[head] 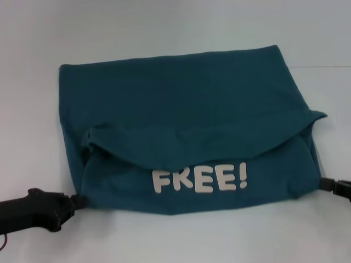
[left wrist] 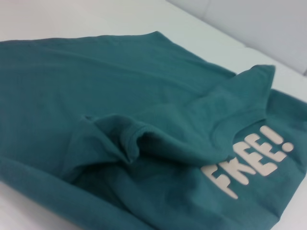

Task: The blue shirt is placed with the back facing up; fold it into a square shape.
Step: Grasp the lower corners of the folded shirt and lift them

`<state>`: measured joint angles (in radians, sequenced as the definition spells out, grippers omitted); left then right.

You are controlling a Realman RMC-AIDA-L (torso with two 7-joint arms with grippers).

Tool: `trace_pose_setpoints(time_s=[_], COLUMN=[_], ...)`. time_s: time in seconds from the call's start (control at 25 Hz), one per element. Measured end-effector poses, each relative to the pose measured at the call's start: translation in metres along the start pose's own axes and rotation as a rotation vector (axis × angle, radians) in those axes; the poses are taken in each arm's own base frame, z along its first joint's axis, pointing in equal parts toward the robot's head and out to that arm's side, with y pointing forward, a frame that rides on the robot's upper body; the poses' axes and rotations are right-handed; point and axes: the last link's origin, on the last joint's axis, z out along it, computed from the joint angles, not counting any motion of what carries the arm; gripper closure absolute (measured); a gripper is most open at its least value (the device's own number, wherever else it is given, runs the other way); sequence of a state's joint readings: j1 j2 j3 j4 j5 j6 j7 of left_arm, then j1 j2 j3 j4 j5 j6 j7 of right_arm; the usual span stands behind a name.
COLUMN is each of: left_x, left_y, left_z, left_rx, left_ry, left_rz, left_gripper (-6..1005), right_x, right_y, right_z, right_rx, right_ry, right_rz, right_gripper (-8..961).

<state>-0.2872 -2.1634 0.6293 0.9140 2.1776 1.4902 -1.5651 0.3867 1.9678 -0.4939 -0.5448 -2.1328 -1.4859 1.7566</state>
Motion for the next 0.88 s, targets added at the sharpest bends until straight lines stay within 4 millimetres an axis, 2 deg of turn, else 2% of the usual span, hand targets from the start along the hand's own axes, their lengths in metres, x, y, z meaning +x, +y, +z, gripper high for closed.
trace_pose_setpoints(time_s=[0.16, 0.44, 0.88], left_x=[-0.008, -0.016, -0.025], left_y=[0.007, 0.014, 0.016], left_z=[-0.017, -0.031, -0.033], left_rx=[-0.047, -0.089, -0.099], left_ry=[-0.004, -0.021, -0.077], left_rz=[-0.026, -0.048, -0.079], left_gripper=[987, 988, 988], right_x=[0.013, 0.035, 0.046], right_y=[0.003, 0.006, 0.003], right_z=[-0.009, -0.025, -0.035], right_rx=[-0.029, -0.047, -0.022], right_ry=[0.010, 0.017, -0.003], right_rz=[-0.013, -0.021, -0.007], right_gripper=[948, 947, 945])
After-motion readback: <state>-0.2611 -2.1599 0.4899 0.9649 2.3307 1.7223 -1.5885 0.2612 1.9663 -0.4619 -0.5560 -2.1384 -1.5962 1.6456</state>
